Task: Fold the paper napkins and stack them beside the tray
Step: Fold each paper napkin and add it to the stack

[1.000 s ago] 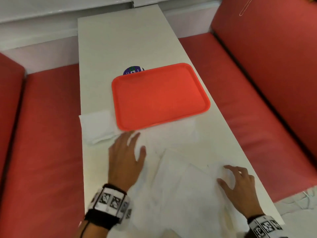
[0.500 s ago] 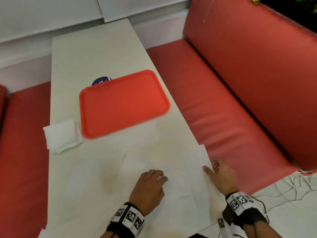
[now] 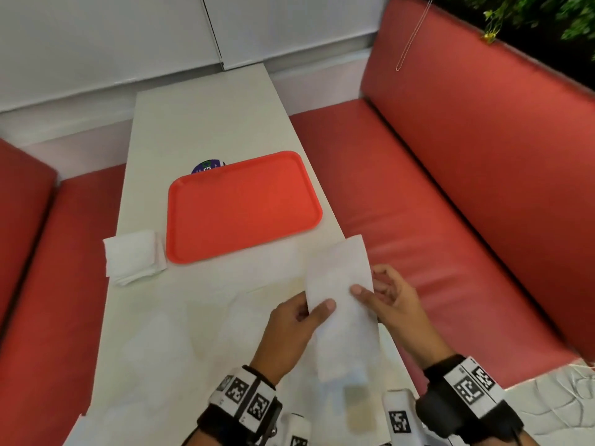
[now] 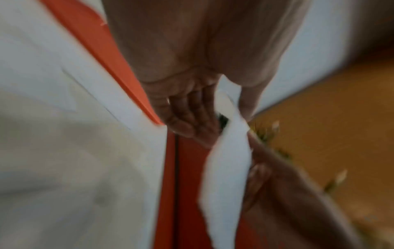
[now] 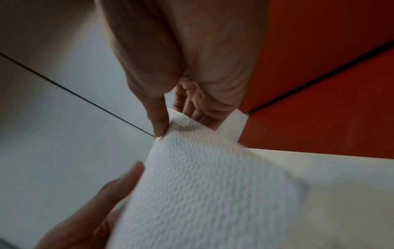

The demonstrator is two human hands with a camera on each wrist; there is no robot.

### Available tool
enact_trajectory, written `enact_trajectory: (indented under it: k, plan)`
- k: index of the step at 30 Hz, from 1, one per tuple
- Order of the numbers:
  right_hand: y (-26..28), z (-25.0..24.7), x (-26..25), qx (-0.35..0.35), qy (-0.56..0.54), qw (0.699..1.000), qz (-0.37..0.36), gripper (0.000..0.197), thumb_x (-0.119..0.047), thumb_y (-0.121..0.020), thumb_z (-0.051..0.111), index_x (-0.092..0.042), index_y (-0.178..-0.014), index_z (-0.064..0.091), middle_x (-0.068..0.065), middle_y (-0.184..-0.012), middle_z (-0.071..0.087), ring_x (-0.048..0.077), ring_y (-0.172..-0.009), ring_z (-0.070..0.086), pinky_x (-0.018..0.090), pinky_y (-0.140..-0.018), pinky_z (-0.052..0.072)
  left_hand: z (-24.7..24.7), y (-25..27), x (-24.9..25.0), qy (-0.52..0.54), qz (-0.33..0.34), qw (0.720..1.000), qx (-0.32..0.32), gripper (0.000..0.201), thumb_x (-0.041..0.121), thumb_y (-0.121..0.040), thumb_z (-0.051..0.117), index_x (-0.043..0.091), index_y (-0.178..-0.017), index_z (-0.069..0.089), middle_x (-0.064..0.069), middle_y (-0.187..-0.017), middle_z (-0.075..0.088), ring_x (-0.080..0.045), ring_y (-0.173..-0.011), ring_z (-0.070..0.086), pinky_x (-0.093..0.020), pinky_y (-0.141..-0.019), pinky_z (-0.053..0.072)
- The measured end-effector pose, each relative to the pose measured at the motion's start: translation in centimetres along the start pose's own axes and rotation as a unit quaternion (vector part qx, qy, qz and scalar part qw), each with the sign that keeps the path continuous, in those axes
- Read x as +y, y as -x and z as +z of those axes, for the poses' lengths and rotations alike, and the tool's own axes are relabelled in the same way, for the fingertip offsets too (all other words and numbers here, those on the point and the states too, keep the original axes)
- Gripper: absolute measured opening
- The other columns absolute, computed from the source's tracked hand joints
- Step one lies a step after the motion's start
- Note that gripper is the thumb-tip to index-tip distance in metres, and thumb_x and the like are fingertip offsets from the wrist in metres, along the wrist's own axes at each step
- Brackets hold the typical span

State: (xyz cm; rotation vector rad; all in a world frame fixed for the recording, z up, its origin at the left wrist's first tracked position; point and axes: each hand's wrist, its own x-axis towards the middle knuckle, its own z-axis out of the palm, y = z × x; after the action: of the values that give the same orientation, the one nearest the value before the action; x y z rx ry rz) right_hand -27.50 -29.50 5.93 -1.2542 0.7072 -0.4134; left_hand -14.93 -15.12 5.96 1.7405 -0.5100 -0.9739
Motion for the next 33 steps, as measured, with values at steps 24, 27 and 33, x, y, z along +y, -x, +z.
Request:
enact_trajectory:
  k: [24,27,33]
  plan:
    - [0.5,2.1,-4.7,-0.019,0.007,0.999,-0.042,0.020,-0.020,-0.087,0.072,0.000,-0.090,0.075,0.017,-0.091,0.077,0.024,-0.075,0.072,0.034,-0.067,0.058,-4.5,1.8,5.6,0.096,0.126,0.984,0.084,0.025,0.033,-0.083,0.072,0.009,-0.086,0.077,-0.011,-0.087,0.078,-0.022,-0.079,0.070,-0.041,-0.082,0.056]
    - [0.6,2.3,-4.9,-0.028,0.001,0.999,-0.041,0.016,-0.016,-0.088,0.070,-0.002,-0.093,0.075,0.014,-0.093,0.078,0.022,-0.077,0.074,0.029,-0.065,0.059,-4.6,1.8,5.6,0.100,0.126,0.983,0.089,0.023,0.034,-0.083,0.073,0.012,-0.086,0.078,-0.009,-0.087,0.078,-0.024,-0.080,0.071,-0.041,-0.083,0.056]
    - [0.6,2.5,-5.1,-0.006,0.000,0.999,-0.048,0.012,-0.015,-0.085,0.073,-0.006,-0.093,0.076,0.015,-0.096,0.077,0.027,-0.078,0.073,0.035,-0.067,0.059,-4.4,2.2,6.0,0.091,0.103,0.990,0.034,0.028,0.036,-0.088,0.069,0.015,-0.105,0.077,-0.004,-0.101,0.079,-0.023,-0.096,0.074,-0.046,-0.094,0.057]
